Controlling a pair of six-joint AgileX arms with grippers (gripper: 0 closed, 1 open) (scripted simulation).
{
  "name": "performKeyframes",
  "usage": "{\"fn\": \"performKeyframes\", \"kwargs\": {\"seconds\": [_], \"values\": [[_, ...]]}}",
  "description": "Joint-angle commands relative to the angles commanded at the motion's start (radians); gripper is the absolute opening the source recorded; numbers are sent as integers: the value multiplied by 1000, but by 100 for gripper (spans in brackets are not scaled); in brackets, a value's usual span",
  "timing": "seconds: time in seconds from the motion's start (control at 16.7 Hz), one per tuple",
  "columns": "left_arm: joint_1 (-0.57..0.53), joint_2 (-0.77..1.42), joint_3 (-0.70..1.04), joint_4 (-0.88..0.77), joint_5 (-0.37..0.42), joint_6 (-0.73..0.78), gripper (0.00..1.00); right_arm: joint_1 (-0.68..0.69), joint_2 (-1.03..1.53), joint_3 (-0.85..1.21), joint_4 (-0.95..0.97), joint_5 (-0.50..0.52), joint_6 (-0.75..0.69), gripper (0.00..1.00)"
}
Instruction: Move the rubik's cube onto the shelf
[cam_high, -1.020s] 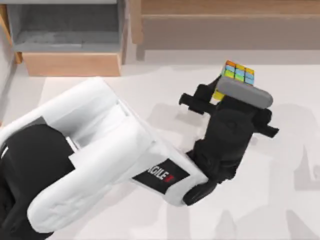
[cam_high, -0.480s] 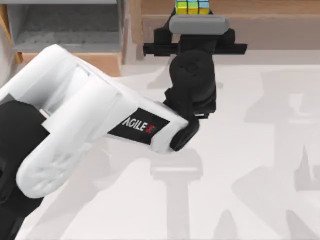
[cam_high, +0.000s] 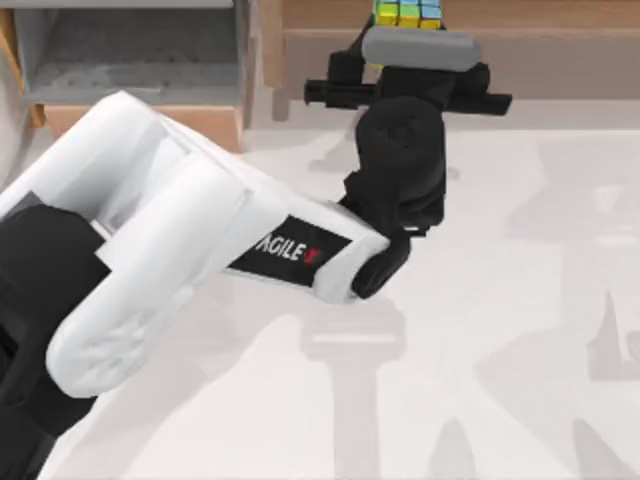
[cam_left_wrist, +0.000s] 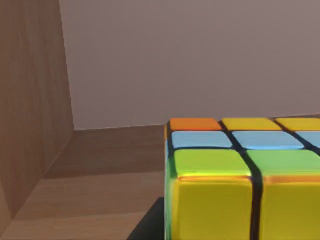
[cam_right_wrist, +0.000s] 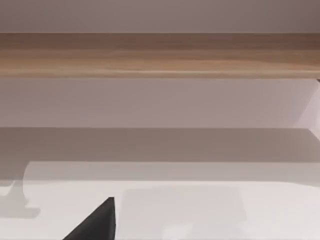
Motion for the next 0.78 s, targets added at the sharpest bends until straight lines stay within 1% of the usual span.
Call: {"fn": "performKeyframes", "kwargs": {"seconds": [0.24,0.42,0.6,0.78], "values": [[-17,43,119,-96,73,15,0,0,0,0,0,0,0,100],[-4,84,232,-161,114,3,0,0,0,0,0,0,0,100],[47,135,335,-207,122,-26,0,0,0,0,0,0,0,100],[116,177,411,-232,98,-56,0,0,0,0,0,0,0,100]]}}
